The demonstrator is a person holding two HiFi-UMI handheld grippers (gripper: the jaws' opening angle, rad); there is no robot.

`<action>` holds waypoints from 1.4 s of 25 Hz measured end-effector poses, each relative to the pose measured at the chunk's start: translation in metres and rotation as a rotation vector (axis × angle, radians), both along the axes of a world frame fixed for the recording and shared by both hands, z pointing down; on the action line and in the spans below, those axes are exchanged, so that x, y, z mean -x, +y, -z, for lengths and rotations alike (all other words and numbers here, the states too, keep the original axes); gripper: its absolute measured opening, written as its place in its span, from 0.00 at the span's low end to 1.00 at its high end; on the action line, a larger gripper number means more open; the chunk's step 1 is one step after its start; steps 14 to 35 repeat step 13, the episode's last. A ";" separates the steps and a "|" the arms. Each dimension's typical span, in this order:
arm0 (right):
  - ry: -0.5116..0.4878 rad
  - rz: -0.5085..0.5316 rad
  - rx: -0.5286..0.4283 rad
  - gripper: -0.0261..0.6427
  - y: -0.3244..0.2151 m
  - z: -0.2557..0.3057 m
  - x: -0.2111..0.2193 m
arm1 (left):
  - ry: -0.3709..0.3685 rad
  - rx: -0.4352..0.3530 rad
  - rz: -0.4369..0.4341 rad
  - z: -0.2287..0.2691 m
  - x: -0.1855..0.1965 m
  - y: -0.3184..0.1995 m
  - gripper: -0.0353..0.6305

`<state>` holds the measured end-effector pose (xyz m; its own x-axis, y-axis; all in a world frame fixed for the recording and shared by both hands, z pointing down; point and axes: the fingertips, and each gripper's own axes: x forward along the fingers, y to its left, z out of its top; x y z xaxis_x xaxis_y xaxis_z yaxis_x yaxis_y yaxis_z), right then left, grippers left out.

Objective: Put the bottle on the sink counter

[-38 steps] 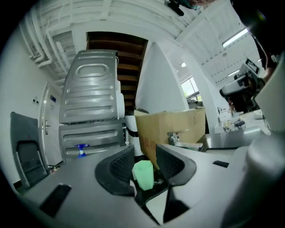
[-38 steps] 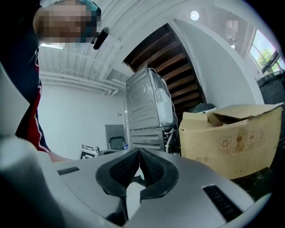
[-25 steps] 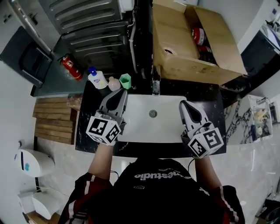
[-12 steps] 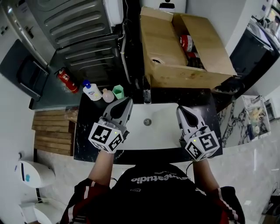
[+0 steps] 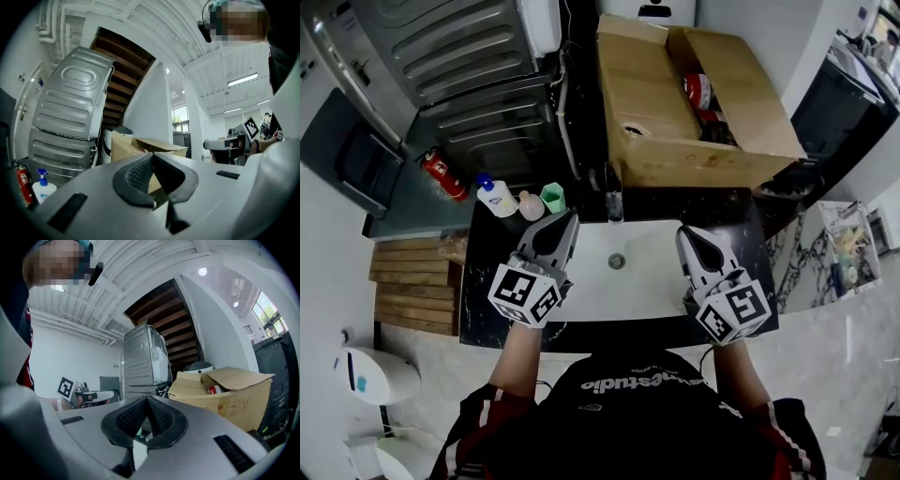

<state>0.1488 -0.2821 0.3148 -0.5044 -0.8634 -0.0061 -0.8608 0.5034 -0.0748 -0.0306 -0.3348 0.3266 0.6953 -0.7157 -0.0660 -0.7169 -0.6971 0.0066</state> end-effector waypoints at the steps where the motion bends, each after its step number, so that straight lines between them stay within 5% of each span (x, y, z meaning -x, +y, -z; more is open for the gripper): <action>1: 0.000 0.001 0.000 0.09 0.000 0.000 0.000 | -0.001 0.000 -0.001 0.000 0.000 0.000 0.08; 35: 0.001 0.009 -0.006 0.10 0.003 0.002 0.007 | -0.006 -0.005 0.010 0.002 0.009 -0.002 0.08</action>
